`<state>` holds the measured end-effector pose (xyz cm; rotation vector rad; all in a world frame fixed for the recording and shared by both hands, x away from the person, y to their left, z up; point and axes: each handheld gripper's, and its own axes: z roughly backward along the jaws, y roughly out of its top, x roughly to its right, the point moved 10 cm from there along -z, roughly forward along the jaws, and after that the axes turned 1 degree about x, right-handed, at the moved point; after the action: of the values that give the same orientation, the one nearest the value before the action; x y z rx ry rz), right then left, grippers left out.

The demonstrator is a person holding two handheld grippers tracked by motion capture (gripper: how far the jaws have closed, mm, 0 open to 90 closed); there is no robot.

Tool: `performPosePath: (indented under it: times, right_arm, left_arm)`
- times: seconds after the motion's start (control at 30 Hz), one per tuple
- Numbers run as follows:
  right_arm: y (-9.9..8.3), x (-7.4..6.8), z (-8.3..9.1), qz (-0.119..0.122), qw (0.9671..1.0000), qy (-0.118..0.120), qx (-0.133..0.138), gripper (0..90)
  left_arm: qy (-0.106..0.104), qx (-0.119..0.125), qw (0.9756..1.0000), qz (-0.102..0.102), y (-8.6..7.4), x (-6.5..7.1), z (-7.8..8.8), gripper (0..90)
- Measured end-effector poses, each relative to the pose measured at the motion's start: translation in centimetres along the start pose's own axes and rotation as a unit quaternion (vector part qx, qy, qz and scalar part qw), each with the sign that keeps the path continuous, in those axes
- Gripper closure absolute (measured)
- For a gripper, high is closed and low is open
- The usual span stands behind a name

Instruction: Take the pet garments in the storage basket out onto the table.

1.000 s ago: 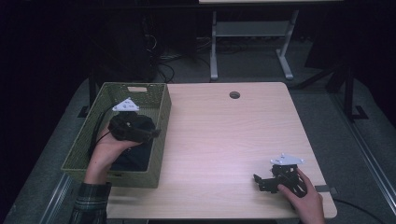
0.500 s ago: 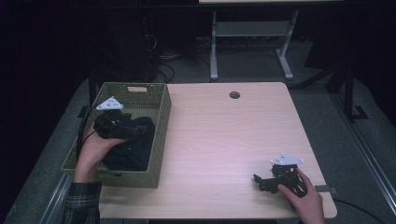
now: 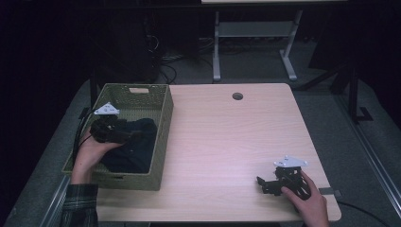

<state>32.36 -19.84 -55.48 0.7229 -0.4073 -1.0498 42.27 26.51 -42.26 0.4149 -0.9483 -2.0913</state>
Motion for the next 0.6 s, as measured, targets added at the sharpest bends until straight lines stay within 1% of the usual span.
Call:
performPosePath:
  times: [0.07, 0.17, 0.23, 0.33, 0.4, 0.5, 0.6]
  right_arm:
    - [0.0, 0.0, 0.0, 0.000, 1.0000, 0.000, 0.000, 0.0]
    - [0.0, 0.0, 0.0, 0.000, 1.0000, 0.000, 0.000, 0.0]
    - [0.0, 0.0, 0.0, 0.000, 1.0000, 0.000, 0.000, 0.0]
    - [0.0, 0.0, 0.0, 0.000, 1.0000, 0.000, 0.000, 0.0]
    - [0.0, 0.0, 0.0, 0.000, 1.0000, 0.000, 0.000, 0.0]
    - [0.0, 0.0, 0.0, 0.000, 1.0000, 0.000, 0.000, 0.0]
    - [0.0, 0.0, 0.0, 0.000, 1.0000, 0.000, 0.000, 0.0]
  left_arm:
    - [0.001, -0.001, 1.0000, 0.005, -0.4, -0.2, -0.2, 17.1]
    - [0.001, -0.012, 0.9999, -0.001, -1.0, -0.6, -0.4, 16.8]
    - [-0.001, -0.014, 0.9999, 0.003, -1.4, -0.6, -0.7, 16.8]
    - [0.000, -0.027, 0.9996, 0.002, -2.0, -0.9, -1.2, 15.7]
    - [-0.001, -0.041, 0.9992, -0.002, -2.6, -1.0, -1.5, 14.3]
    - [-0.008, -0.049, 0.9988, -0.002, -3.2, -1.0, -2.0, 13.9]
    - [-0.012, -0.062, 0.9980, -0.003, -3.9, -1.1, -2.4, 13.6]
